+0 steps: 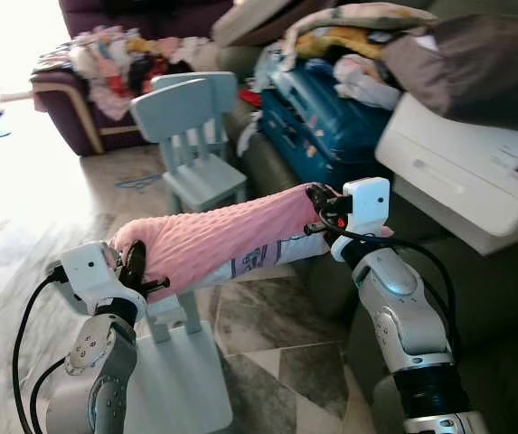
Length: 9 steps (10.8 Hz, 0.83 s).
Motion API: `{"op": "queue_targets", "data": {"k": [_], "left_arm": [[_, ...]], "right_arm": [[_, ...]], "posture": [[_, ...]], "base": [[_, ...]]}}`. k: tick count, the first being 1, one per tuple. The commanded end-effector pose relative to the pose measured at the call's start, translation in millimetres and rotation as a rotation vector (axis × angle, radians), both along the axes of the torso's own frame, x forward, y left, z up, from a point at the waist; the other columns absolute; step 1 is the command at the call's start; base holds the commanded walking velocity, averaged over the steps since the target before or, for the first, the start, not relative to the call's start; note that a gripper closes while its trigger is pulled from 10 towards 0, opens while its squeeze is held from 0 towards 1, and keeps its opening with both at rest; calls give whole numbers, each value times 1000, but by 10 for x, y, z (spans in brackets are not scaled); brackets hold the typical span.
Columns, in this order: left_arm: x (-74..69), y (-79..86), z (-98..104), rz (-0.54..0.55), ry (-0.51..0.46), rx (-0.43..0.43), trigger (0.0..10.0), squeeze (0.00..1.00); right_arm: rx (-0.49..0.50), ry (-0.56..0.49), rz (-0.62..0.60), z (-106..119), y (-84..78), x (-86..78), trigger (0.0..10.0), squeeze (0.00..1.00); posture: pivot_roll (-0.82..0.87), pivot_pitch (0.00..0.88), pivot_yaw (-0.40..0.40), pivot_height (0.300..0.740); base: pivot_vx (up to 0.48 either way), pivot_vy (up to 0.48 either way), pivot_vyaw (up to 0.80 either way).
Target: Move the pillow to the sofa
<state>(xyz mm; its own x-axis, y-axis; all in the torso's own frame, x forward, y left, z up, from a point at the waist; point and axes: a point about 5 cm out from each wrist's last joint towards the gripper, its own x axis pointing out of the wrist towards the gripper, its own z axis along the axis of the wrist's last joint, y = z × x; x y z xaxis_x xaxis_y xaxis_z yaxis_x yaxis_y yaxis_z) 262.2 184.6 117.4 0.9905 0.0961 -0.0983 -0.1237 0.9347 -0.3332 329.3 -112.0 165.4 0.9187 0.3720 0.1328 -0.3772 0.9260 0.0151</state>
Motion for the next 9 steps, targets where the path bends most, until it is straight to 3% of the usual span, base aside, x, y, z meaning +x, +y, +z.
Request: {"op": "queue_targets", "data": {"k": [1,9], "left_arm": [[13,17,58,5,-18,3,10000,0],[15,-30,47,-10,-1,-10,10000,0]], "right_arm": [[3,-43,-4,101,-8,24,10000,0],[-2,-42,-4,97,-15,26,10000,0]], "posture": [[-232,0,48,740],[-234,0,48,740]], "base": [[0,0,0],[0,0,0]]}}
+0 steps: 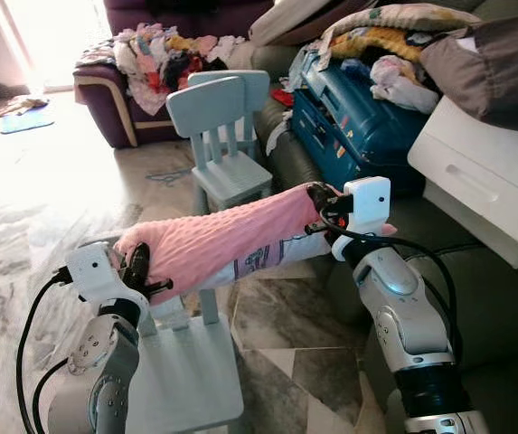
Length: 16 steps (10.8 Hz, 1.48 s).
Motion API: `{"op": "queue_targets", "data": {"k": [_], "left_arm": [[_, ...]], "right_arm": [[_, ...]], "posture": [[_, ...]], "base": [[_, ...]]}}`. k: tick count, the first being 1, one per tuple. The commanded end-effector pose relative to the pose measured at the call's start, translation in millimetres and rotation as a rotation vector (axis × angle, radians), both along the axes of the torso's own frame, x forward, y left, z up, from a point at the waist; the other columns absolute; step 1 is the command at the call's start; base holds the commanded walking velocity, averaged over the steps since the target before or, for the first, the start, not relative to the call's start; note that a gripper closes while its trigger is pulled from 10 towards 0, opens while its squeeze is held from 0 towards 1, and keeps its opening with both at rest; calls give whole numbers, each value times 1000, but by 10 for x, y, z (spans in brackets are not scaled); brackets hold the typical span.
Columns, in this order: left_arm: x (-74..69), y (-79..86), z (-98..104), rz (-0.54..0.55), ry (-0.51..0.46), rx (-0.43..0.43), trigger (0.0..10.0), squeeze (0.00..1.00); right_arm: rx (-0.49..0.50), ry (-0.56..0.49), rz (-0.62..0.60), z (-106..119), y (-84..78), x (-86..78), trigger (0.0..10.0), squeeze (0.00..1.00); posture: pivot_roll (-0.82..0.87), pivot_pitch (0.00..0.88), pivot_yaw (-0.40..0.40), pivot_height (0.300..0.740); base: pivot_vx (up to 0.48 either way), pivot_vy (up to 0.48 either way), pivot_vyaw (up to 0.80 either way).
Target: Move the pillow to the sofa
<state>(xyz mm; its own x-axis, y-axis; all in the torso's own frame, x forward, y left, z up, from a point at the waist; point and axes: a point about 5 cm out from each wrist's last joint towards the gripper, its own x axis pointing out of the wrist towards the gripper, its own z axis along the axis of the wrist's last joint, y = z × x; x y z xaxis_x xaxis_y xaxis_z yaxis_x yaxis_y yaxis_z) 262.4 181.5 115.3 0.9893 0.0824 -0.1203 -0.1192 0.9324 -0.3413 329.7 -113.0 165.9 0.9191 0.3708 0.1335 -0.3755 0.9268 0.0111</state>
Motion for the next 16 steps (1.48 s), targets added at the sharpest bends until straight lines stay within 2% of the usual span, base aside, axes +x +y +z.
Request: {"op": "queue_targets", "data": {"k": [1,13,16], "left_arm": [[12,-1,68,3,-22,-1,10000,0],[15,-15,58,-3,-21,-26,10000,0],[16,-14,58,-4,-18,-33,10000,0]], "right_arm": [[1,-38,-2,87,-6,19,10000,0],[7,-32,-7,77,-11,14,10000,0],[8,-17,-12,62,-11,19,10000,0]], "posture": [[-234,0,49,740],[-236,0,50,740],[-236,0,52,740]], "base": [[0,0,0],[0,0,0],[0,87,-800]]}}
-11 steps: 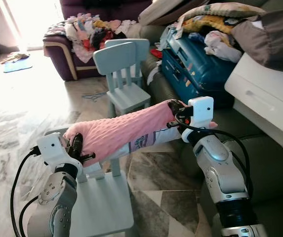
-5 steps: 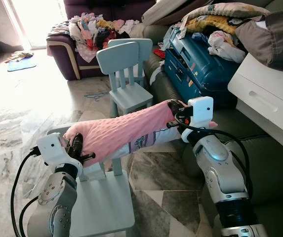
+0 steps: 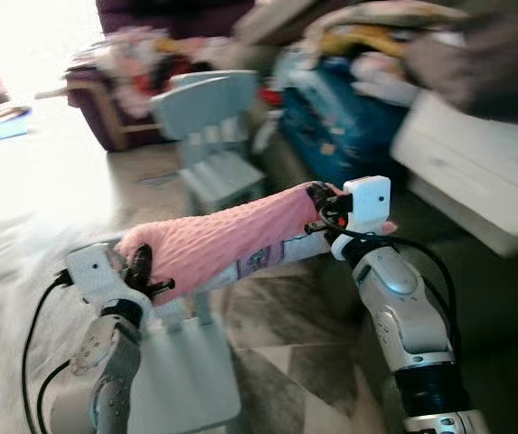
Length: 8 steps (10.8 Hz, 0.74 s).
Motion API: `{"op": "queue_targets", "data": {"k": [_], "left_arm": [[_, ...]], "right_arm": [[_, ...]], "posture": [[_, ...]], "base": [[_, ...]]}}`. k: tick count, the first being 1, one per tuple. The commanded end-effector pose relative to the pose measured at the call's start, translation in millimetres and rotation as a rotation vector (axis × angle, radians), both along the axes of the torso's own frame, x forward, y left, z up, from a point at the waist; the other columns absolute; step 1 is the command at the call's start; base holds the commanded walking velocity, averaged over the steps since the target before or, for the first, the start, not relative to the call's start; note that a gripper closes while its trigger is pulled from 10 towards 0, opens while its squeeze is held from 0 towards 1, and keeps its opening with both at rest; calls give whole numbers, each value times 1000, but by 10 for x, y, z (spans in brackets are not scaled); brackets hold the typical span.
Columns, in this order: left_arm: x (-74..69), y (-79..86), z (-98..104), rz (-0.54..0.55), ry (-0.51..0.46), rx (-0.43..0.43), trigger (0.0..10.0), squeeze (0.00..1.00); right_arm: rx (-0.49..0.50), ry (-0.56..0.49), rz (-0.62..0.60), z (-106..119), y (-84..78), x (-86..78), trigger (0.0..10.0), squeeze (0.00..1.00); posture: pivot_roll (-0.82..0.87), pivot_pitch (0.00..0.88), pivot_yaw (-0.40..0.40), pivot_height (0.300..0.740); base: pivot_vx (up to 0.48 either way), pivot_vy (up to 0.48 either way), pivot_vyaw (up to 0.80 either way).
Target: Move the pillow to the sofa
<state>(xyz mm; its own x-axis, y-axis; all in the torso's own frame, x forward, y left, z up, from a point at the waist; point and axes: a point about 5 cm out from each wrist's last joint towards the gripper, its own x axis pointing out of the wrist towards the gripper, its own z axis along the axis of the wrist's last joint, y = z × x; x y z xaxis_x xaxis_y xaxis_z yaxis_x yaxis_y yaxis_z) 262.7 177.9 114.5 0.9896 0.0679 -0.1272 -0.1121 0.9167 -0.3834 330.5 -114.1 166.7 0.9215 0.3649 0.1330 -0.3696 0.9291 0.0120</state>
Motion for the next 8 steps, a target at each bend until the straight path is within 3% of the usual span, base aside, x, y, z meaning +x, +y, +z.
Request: {"op": "queue_targets", "data": {"k": [1,8], "left_arm": [[13,27,65,7,-20,16,10000,0],[29,12,79,-3,-31,26,10000,0]], "right_arm": [[6,-18,-6,53,1,12,10000,0],[6,-12,-6,53,-1,24,10000,0]], "posture": [[-236,0,52,740],[-239,0,52,740]], "base": [[0,0,-800],[0,0,-800]]}}
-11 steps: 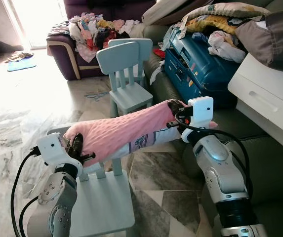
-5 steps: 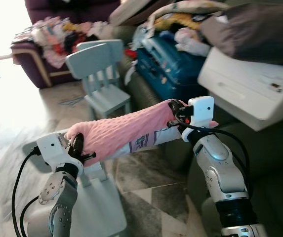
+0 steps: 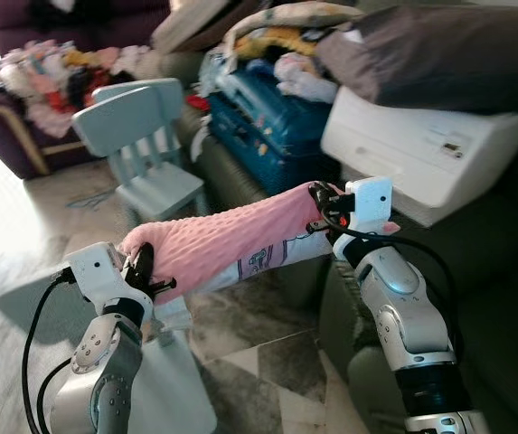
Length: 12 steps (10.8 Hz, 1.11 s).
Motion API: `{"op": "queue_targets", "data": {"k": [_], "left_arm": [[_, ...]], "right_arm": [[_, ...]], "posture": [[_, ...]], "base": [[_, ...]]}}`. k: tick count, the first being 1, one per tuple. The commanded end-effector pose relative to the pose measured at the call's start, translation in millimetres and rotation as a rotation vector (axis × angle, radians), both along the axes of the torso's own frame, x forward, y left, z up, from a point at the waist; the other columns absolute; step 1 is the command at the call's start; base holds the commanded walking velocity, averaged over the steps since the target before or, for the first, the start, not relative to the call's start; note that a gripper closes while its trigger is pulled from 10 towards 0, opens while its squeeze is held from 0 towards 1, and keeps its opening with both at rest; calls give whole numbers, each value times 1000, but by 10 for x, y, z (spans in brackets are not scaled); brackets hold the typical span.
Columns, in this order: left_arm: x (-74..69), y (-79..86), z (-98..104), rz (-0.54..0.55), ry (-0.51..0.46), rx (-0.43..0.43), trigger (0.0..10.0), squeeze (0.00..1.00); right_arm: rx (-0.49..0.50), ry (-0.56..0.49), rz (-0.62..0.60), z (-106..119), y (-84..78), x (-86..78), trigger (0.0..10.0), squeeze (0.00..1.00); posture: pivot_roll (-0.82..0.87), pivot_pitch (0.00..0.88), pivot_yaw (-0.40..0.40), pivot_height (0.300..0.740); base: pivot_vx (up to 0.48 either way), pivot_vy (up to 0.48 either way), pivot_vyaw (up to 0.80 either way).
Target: Move the pillow to the sofa
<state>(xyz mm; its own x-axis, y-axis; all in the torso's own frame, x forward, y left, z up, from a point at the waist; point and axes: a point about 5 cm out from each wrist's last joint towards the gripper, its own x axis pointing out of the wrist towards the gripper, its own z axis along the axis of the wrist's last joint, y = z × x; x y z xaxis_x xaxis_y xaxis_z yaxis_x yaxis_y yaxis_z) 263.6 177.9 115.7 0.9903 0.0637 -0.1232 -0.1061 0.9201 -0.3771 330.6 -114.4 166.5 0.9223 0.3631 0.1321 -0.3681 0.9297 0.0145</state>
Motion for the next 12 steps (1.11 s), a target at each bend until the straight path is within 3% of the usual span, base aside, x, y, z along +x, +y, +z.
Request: {"op": "queue_targets", "data": {"k": [1,3,5,9,12], "left_arm": [[22,12,71,2,-30,21,10000,0],[44,35,111,-7,-45,-5,10000,0],[83,93,130,1,-19,27,10000,0],[83,97,204,-25,-78,116,10000,0],[77,125,190,8,-68,68,10000,0]], "right_arm": [[3,-15,-4,60,2,25,10000,0],[3,-15,-3,62,0,31,10000,0],[3,-15,-1,63,1,34,10000,0],[-1,-13,-3,58,-3,29,10000,0],[-2,-23,7,58,17,18,10000,0]], "posture": [[-239,0,52,740],[-240,0,51,740],[-238,0,52,740],[-240,0,52,740],[-237,0,52,740]], "base": [[0,0,-800],[0,0,-800],[0,0,-800],[0,0,-800],[0,0,-533]]}}
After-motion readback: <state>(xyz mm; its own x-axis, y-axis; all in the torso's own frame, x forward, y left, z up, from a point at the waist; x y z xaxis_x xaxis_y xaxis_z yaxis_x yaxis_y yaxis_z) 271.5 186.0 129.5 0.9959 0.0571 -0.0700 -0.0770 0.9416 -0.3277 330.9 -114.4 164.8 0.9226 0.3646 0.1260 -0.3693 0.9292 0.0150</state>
